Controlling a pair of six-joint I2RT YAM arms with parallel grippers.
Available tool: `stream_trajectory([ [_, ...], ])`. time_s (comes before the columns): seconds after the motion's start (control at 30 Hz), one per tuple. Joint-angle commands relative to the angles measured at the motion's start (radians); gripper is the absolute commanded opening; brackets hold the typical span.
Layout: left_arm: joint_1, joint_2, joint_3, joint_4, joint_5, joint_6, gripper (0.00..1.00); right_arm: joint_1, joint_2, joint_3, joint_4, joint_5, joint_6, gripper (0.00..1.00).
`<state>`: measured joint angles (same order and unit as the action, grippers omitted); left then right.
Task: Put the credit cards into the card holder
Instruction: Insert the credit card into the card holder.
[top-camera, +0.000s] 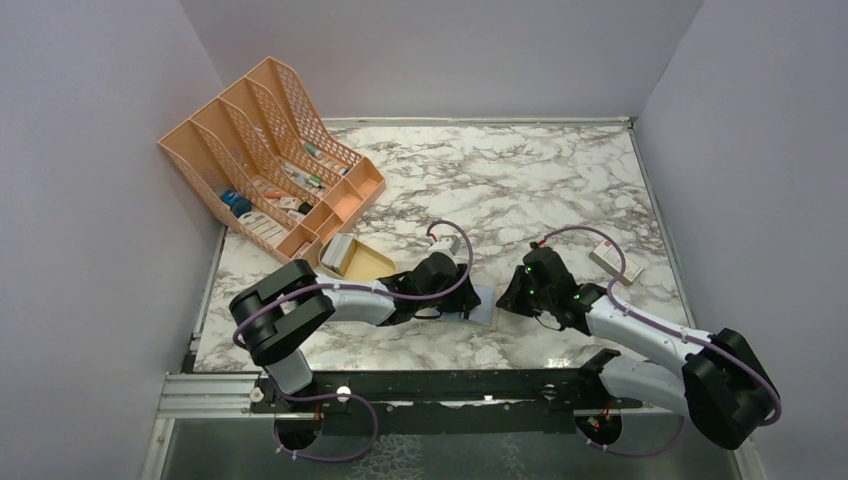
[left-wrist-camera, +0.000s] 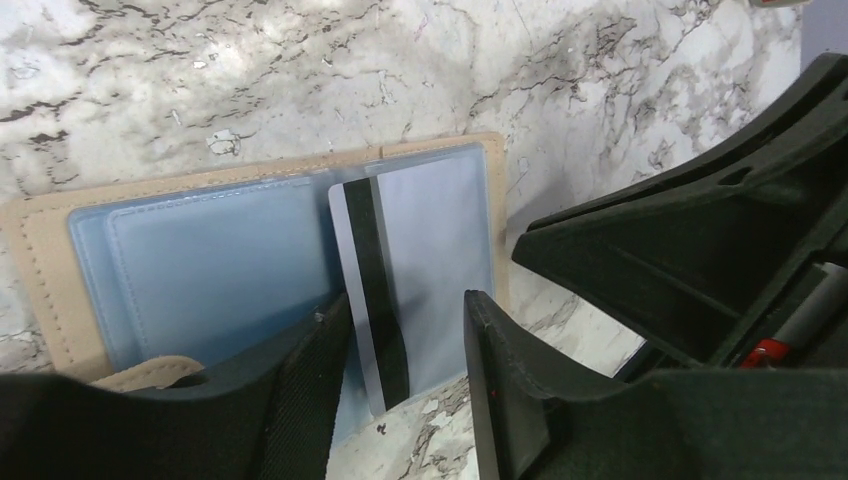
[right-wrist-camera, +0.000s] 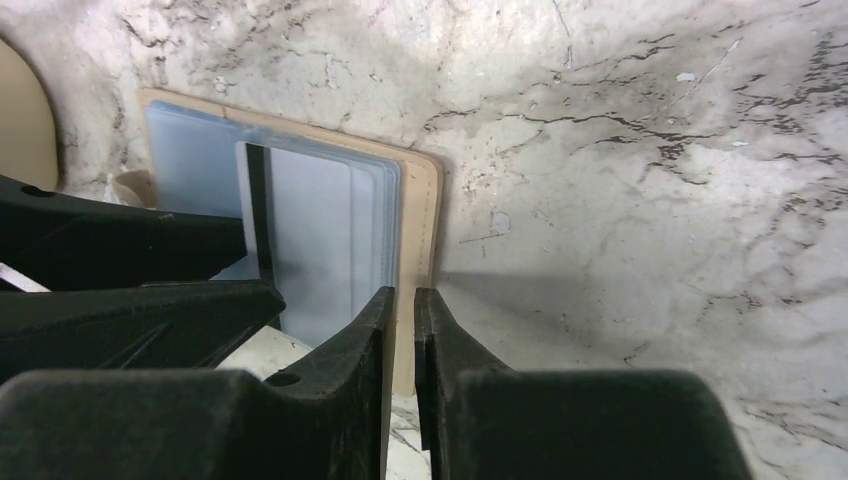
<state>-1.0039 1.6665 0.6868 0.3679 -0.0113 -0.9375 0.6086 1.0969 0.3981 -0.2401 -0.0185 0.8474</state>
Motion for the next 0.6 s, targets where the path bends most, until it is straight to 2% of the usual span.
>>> stream_trajectory([
  [0.0,-0.006,-0.051,0.037,-0.107,-0.069,0.022,0.49,0.006,-0.058,0.040,-0.078,0.056,0.011,0.14],
  [0.13,-0.006,-0.037,0.045,-0.094,-0.030,0.016,0.51,0.006,-0.067,0.031,-0.086,0.074,0.026,0.14],
  [0.57,-0.007,0.028,0.066,-0.079,0.039,0.013,0.51,0.006,0.068,0.033,-0.044,0.061,0.020,0.11],
])
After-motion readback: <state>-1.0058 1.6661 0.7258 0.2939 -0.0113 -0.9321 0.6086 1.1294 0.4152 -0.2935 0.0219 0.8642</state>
